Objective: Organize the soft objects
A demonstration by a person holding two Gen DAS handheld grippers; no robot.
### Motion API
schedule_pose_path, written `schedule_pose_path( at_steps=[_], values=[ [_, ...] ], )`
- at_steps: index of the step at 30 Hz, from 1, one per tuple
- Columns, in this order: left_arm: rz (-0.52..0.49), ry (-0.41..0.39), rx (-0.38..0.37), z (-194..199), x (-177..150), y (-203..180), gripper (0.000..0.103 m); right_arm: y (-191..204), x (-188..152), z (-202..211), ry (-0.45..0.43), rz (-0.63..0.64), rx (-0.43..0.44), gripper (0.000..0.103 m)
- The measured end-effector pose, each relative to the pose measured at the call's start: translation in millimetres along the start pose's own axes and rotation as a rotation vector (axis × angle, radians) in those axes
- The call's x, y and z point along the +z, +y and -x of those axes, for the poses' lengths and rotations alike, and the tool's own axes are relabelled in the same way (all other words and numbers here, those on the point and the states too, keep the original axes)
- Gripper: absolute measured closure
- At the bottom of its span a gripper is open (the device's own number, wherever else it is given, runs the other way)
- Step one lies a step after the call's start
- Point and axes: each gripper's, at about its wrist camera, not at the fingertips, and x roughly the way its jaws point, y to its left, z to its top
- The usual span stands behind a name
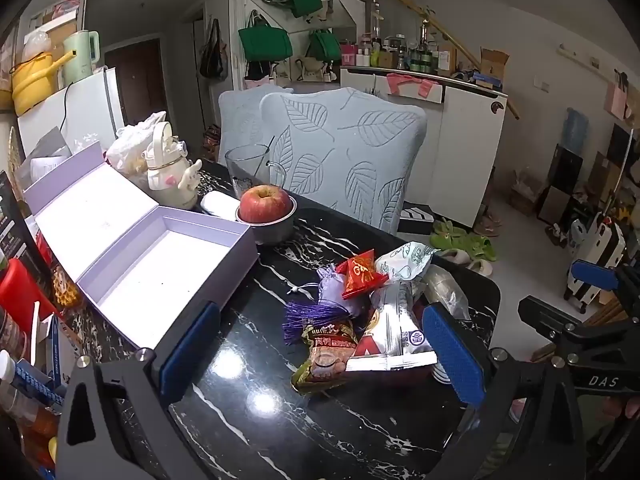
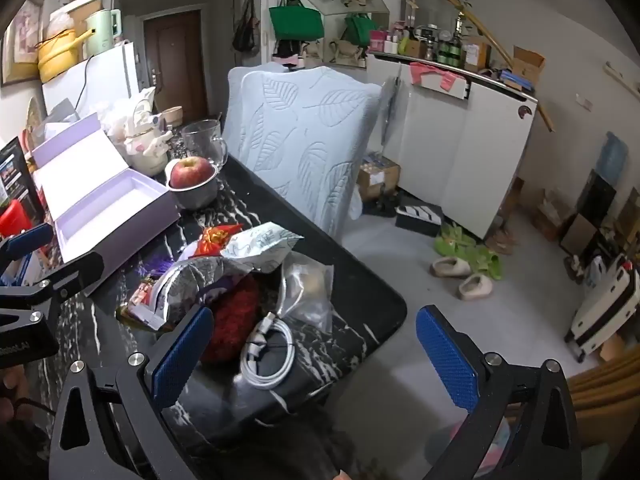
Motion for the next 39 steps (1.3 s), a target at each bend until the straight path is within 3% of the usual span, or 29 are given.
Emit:
schedule_pose_path(
  at_steps=[1, 9, 39],
  values=[
    [0.033, 0.002, -0.023, -0.1, -0.3, 2.8, 0.000, 0.3, -0.4, -0.2, -0.002, 0.000, 0.000, 0.000],
    [0.016, 0.003, -0.054, 4.6, -0.1, -2.0, 0.000, -4.0, 3.2, 3.4, -0.016, -0.006, 0.008, 0.000],
    [-0.009, 0.009, -0.058, 5.1, -2.2, -6.3, 0.000, -3.4, -3.8, -3.3, -0.015, -0.003, -0.008, 0.000]
  ],
)
